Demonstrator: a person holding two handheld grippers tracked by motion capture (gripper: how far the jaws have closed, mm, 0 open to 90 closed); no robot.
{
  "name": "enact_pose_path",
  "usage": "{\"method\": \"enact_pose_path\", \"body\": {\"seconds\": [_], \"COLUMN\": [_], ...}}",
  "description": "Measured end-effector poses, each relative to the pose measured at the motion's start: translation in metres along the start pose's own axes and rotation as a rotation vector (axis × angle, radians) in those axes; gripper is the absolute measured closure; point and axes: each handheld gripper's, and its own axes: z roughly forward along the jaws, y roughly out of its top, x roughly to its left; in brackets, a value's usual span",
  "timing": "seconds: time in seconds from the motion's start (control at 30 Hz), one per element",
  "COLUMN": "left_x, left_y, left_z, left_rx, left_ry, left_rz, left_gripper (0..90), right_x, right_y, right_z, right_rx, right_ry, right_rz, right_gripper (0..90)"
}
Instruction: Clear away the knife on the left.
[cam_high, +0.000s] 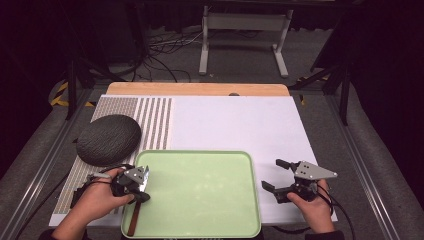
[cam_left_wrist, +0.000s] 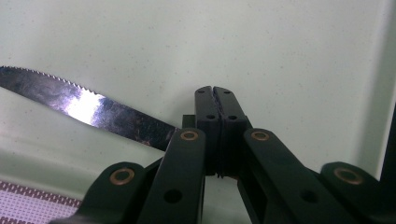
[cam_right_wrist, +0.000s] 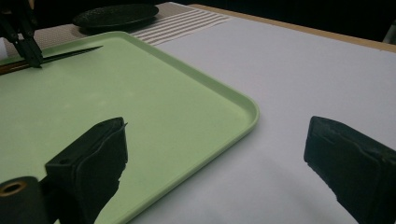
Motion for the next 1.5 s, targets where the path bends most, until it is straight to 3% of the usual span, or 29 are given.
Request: {"method": "enact_pose_path", "body": {"seconds": [0.4,0.57,0.67,0.73,0.8,0.9,0.93,0.97,1.07,1.17,1.5], "left_x": [-0.001,-0.003,-0.003,-0.003,-0.003,-0.003,-0.003,-0.003,-0.004,-0.003,-0.003], "left_y": [0.000,0.003,0.004,0.003,0.003,0.003,0.004,0.004,0.003,0.000,-0.024], "left_z": [-0.001,-0.008,-0.011,-0.013,-0.016,-0.018,-0.021,-0.024,-0.027,-0.032,-0.049], "left_rx": [0.003,-0.059,-0.083,-0.119,-0.158,-0.183,-0.214,-0.246,-0.280,-0.322,-0.523], "left_ry": [0.002,0.009,0.037,0.057,0.110,0.130,0.132,0.132,0.146,0.187,0.246], "left_rz": [-0.011,-0.028,-0.042,-0.052,-0.073,-0.069,-0.064,-0.062,-0.058,-0.057,-0.083], "left_gripper": [87.0,74.6,58.3,45.3,32.5,18.4,18.4,12.1,8.2,7.3,5.4], "right_x": [0.000,0.000,0.000,0.000,0.000,0.000,0.000,0.000,0.000,0.001,0.001], "right_y": [0.000,0.000,0.000,0.000,0.000,0.000,0.000,0.000,-0.001,-0.002,-0.001], "right_z": [0.000,0.001,0.000,0.000,0.000,-0.001,-0.001,0.000,-0.001,-0.004,-0.007], "right_rx": [0.001,0.004,0.003,0.001,-0.001,-0.005,-0.006,-0.004,-0.004,-0.008,-0.029], "right_ry": [0.000,0.001,-0.001,-0.001,0.000,-0.002,-0.002,-0.003,-0.003,-0.008,-0.025], "right_rz": [-0.001,-0.002,-0.002,-0.003,-0.003,-0.002,-0.001,-0.001,0.000,0.005,0.004], "right_gripper": [6.7,6.6,6.6,6.6,6.6,6.5,6.4,6.3,6.2,6.2,5.4]}}
